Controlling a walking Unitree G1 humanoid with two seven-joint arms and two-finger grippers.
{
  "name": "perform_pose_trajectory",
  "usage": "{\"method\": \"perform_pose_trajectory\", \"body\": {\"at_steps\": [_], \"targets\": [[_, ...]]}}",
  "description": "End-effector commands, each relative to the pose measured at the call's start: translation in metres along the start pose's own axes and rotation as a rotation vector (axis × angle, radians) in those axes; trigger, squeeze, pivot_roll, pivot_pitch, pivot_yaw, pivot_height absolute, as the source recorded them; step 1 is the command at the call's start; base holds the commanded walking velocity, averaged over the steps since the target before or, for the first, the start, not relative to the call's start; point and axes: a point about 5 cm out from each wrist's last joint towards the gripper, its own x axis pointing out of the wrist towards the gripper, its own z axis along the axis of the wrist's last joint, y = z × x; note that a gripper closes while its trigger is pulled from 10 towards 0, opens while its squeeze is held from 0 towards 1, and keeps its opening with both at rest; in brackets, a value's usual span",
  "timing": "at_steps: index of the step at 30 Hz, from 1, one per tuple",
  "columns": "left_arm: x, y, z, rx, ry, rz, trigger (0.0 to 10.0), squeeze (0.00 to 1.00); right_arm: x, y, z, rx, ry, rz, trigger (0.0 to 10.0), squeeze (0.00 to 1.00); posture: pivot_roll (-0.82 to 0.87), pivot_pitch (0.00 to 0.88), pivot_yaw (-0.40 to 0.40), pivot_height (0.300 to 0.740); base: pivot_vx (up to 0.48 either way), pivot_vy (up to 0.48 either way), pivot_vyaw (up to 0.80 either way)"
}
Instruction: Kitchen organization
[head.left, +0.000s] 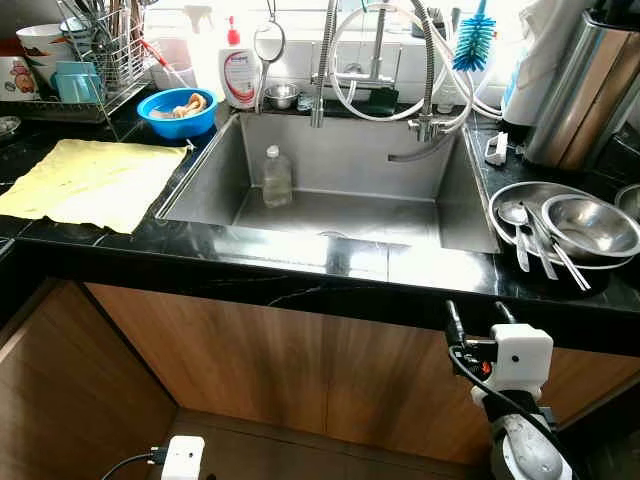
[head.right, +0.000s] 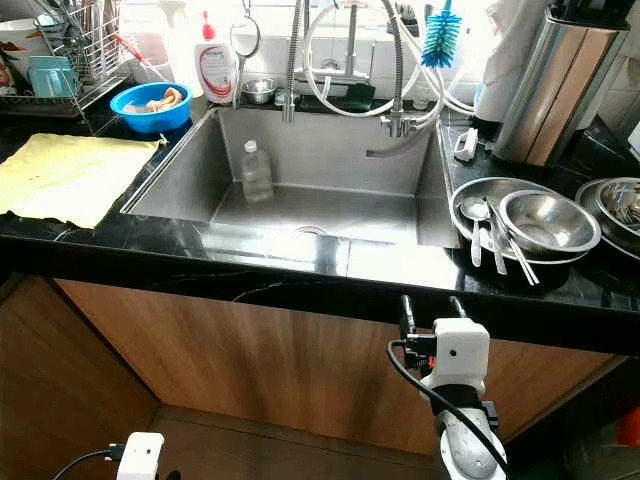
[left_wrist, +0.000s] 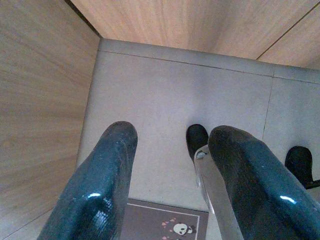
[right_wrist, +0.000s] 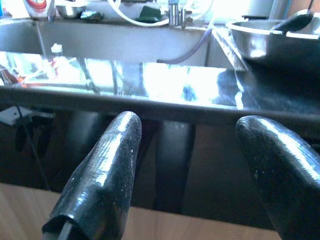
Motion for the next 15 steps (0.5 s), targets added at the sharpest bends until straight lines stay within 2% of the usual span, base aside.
{"method": "perform_pose_trajectory", "body": {"at_steps": [1, 7, 12, 15], "targets": [[-0.001, 0.004, -0.004, 0.021, 0.014, 0.008, 10.0, 0.00, 0.003, 0.002, 0.012, -0.015, -0.046, 0.005, 10.0, 0.00, -0.14, 0.000, 0.028, 0.740, 0.000, 0.000, 0.00], [-0.001, 0.004, -0.004, 0.017, 0.019, 0.010, 10.0, 0.00, 0.004, -0.001, 0.021, -0.028, -0.081, -0.080, 10.0, 0.00, -0.14, 0.000, 0.030, 0.740, 0.000, 0.000, 0.00], [-0.001, 0.005, -0.005, 0.018, 0.022, 0.012, 10.0, 0.00, 0.001, 0.001, 0.023, -0.041, -0.090, -0.085, 10.0, 0.00, -0.14, 0.000, 0.031, 0.740, 0.000, 0.000, 0.00], [-0.002, 0.006, -0.005, 0.017, 0.023, 0.014, 10.0, 0.00, 0.005, -0.003, 0.026, -0.038, -0.101, -0.109, 10.0, 0.00, -0.15, 0.000, 0.034, 0.740, 0.000, 0.000, 0.00]]}}
